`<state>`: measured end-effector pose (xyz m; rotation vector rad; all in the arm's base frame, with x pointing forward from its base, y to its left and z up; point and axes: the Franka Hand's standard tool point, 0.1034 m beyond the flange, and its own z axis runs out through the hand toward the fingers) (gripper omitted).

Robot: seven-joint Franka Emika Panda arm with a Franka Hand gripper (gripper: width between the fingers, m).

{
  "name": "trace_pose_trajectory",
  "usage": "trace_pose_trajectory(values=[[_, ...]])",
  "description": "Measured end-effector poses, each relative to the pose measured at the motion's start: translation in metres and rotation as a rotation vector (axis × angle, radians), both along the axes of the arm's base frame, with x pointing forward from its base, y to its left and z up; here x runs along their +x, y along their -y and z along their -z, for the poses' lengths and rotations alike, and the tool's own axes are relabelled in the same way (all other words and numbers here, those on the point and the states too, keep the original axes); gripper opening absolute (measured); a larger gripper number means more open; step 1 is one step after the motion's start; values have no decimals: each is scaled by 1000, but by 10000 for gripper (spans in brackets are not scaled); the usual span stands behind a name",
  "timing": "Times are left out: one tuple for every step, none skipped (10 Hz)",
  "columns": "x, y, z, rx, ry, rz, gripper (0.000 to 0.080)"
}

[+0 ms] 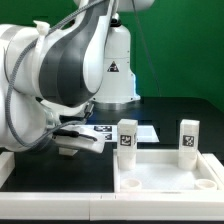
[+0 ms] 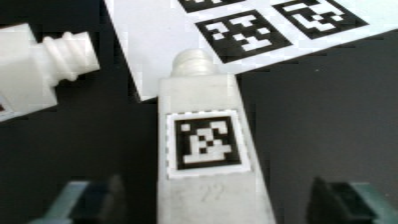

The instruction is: Assemble square table

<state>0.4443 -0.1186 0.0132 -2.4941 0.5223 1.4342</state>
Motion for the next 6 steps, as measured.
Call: trace_pose_trajectory(values=[[0,0,0,0,0,0,441],[0,0,0,0,0,1,282],[1,1,-1,-1,3,1,284],[9,3,-14,5,8,2,284],[21,7,-31,14,11,3,284],[43,11,-48,-1,74,-10,284]])
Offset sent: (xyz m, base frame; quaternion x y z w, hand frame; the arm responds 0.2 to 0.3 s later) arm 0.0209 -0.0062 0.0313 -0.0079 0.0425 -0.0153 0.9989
